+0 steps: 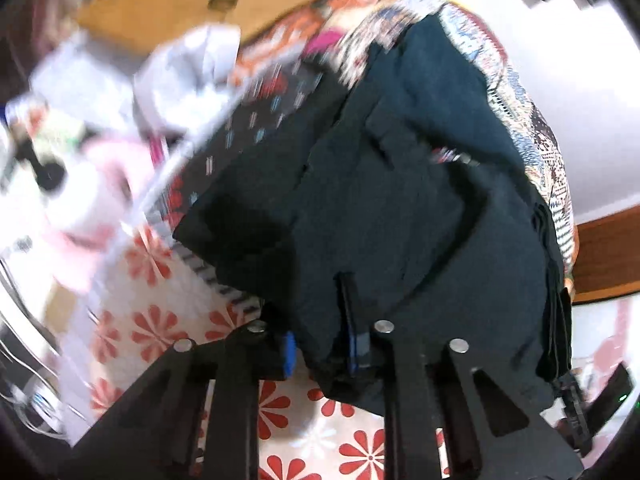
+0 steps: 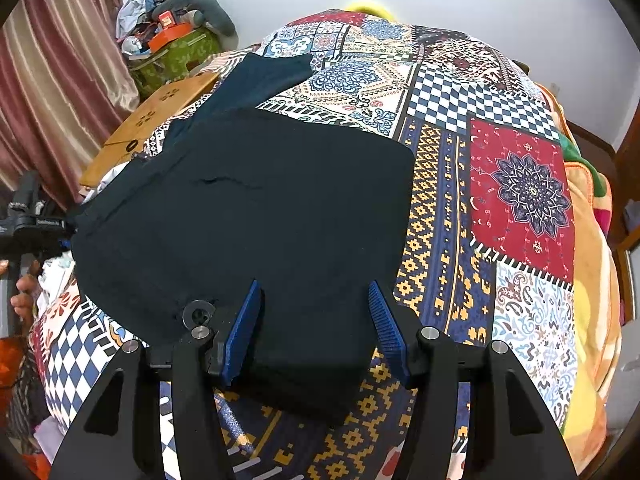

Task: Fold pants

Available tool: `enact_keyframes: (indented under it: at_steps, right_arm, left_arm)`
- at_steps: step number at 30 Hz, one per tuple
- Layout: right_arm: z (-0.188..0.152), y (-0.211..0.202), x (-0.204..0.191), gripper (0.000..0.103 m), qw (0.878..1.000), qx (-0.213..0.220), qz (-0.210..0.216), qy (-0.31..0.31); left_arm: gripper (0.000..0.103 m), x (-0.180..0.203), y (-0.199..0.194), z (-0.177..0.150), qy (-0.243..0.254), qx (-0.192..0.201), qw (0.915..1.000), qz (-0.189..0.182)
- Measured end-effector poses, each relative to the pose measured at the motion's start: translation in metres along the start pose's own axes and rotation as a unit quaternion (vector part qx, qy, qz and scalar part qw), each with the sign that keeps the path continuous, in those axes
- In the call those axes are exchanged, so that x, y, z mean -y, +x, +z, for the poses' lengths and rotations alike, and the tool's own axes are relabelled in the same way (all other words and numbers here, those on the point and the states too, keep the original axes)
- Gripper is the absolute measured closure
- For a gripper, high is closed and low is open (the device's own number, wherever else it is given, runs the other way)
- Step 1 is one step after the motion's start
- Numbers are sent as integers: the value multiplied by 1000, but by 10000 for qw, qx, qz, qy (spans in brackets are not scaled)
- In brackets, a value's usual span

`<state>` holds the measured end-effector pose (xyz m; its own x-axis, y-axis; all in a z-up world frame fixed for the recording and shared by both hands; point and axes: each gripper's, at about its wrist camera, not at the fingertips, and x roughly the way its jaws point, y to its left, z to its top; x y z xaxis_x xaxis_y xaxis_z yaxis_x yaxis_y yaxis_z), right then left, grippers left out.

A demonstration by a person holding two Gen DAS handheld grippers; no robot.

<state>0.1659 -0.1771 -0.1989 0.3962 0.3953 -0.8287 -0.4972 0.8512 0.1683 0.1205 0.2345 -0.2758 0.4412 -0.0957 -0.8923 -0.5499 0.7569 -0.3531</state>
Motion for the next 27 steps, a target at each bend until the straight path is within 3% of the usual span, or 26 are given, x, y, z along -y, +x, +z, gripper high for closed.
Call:
enact_keyframes:
  at_steps: [3, 7, 14, 20, 24, 27]
  right_arm:
    - [-1, -1, 1, 50, 10000, 19, 29, 21]
    - [-3, -1, 1, 50, 9999, 54, 63, 61]
    - [-4, -1, 5, 50, 9998, 98, 154, 118]
    - [-6, -2, 7, 50, 9995, 138, 215, 188]
    - [-11, -8, 14, 50, 9991, 142, 254, 299]
    - [-17, -20, 24, 50, 9986, 227, 212, 430]
  left_arm:
    - [89, 32, -34, 5, 645, 610, 9957, 264]
    - [89, 83, -84, 10, 1453, 1384, 9794, 231]
    - [89, 183, -146, -1, 2749, 2257, 9340, -323]
    - [89, 260, -147, -25, 3622, 2200, 9009, -934]
    - [89, 299, -121, -55, 4189, 1760, 8804, -1355]
    - [89, 312, -91, -85, 4542, 1189, 8678, -1631]
